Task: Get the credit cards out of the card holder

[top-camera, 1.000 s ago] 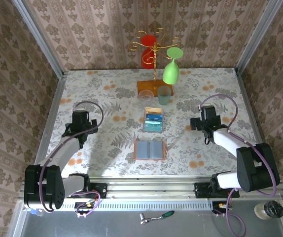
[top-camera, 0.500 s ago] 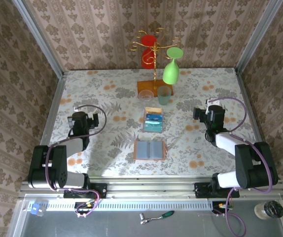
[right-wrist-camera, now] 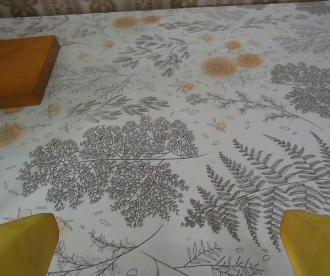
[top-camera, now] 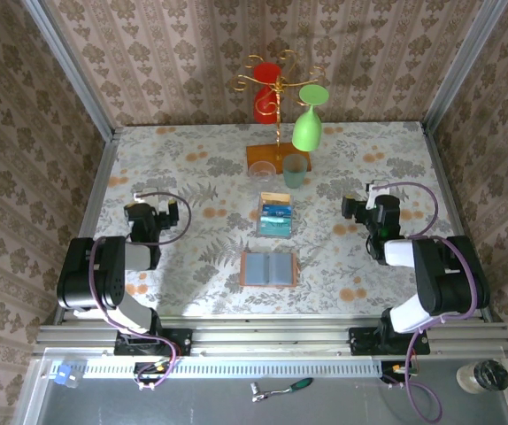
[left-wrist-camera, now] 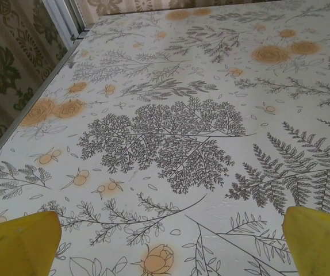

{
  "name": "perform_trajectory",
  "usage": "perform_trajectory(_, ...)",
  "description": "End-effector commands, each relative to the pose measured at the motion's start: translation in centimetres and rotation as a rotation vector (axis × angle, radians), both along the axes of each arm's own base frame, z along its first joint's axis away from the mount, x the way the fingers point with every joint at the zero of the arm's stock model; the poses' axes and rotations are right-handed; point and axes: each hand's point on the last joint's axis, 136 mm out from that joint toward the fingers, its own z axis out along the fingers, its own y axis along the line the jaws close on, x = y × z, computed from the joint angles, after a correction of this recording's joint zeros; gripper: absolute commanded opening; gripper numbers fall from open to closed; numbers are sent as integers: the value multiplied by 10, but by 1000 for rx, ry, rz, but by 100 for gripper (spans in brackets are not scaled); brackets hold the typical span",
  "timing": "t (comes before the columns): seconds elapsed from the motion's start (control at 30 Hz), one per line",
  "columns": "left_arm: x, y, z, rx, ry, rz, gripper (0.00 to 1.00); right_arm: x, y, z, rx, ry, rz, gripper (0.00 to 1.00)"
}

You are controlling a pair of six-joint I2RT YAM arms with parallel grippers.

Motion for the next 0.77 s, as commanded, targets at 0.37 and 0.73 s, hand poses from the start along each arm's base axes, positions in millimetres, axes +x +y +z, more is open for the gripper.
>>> perform_trajectory(0.37, 6, -9, 15, 32, -61, -45, 100, 5, 5, 12, -2, -66, 33, 100)
perform_trajectory(0.73, 5, -22, 15, 46, -68, -108, 100, 5, 7, 12, -9, -64, 38, 100)
